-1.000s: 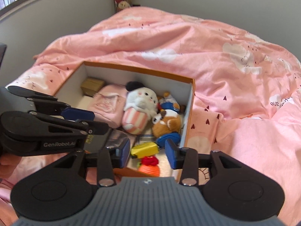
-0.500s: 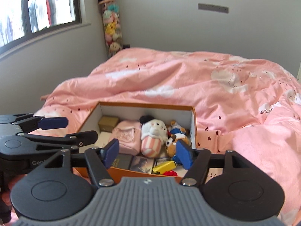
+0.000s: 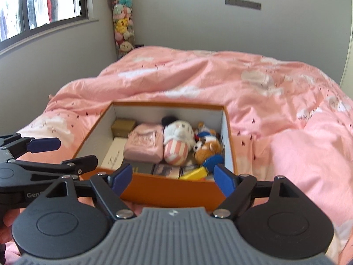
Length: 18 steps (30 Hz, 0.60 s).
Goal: Organize objects
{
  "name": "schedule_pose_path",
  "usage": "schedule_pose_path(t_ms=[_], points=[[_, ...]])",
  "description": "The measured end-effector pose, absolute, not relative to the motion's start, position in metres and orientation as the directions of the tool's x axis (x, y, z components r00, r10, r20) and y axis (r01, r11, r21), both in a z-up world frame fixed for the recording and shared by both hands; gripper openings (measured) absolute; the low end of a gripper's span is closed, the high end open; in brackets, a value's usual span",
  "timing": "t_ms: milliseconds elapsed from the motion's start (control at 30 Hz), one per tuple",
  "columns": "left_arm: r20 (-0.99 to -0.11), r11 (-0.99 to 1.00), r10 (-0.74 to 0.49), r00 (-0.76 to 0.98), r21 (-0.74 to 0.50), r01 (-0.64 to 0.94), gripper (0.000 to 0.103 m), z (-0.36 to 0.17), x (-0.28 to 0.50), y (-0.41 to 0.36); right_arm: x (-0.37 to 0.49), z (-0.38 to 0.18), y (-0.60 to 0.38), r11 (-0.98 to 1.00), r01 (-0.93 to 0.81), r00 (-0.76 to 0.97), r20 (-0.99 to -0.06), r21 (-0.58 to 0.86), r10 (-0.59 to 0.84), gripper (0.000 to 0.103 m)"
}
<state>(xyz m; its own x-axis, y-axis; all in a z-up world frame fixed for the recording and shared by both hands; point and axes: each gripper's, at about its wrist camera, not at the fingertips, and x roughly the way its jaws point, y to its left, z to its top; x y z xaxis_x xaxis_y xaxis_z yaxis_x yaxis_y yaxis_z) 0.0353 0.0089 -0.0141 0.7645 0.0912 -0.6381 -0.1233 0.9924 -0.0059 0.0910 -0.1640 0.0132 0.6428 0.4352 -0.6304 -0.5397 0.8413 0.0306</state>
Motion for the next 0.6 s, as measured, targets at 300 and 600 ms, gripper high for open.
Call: schedule_pose_path(t_ms=[300,600], points=[[-0.702,0.989,0.076,0.708,-0.039,-0.145,0.092,-0.033,0.035,0.016,0.091,-0.005,-0.159,0.846,-0.533,0.616,-0.674,0.024,0.407,0.086],[-0.728,0.986,0.093,0.679,-0.03,-0.167,0.092,-0.041,0.04,0.019,0.099,-0.021,-0.158,0.85,-0.525,0.581,-0.709,0.048,0.4,0.088]])
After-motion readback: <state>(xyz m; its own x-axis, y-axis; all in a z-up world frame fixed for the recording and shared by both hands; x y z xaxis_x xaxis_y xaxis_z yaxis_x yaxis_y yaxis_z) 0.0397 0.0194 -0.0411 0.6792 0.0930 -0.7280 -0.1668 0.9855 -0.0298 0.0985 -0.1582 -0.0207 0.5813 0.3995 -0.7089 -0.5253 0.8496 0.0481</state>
